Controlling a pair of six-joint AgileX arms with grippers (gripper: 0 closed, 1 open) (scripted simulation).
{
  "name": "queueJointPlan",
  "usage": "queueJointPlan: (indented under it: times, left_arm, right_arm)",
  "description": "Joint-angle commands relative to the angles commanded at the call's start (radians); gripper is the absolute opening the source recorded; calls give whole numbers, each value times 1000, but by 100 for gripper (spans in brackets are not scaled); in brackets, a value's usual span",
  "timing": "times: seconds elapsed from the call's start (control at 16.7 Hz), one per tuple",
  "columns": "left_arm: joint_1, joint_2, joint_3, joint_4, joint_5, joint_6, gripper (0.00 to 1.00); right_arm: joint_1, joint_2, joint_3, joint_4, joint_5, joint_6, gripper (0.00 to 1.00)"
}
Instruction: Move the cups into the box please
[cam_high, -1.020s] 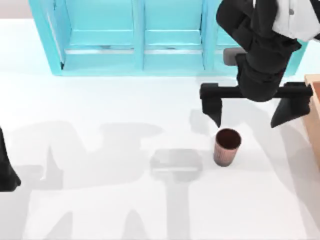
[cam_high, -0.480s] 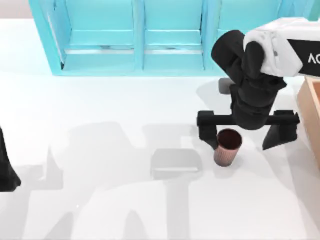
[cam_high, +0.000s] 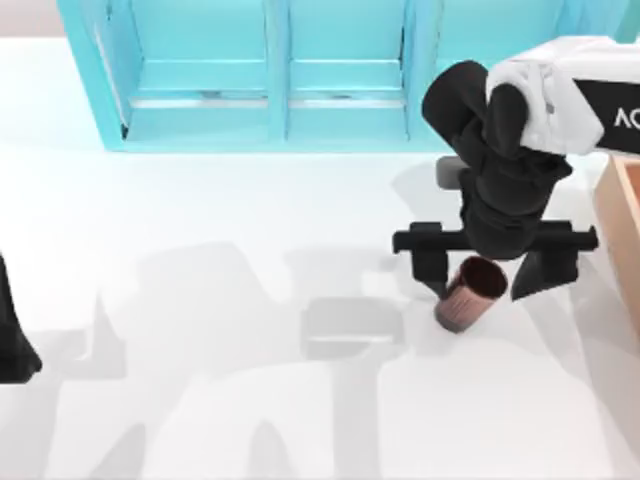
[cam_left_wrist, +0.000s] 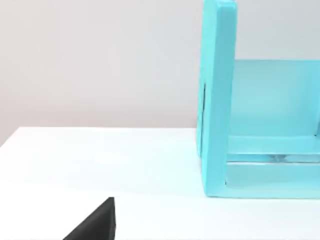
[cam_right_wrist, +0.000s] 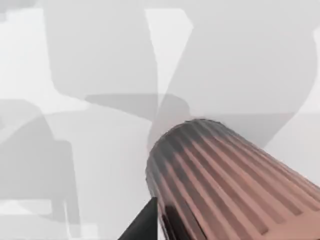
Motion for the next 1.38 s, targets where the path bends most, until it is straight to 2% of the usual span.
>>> queueJointPlan:
  times: [0.42,1.02,1.38]
  left_arm:
    - [0,0,0,0,0,0,100]
    - [0,0,0,0,0,0,100]
    - [0,0,0,0,0,0,100]
  right_arm:
    - [0,0,0,0,0,0,2]
    - [-5,-4,3,-3,0,-2,0]
    - [-164,-133,61,-216,-1,-164,0]
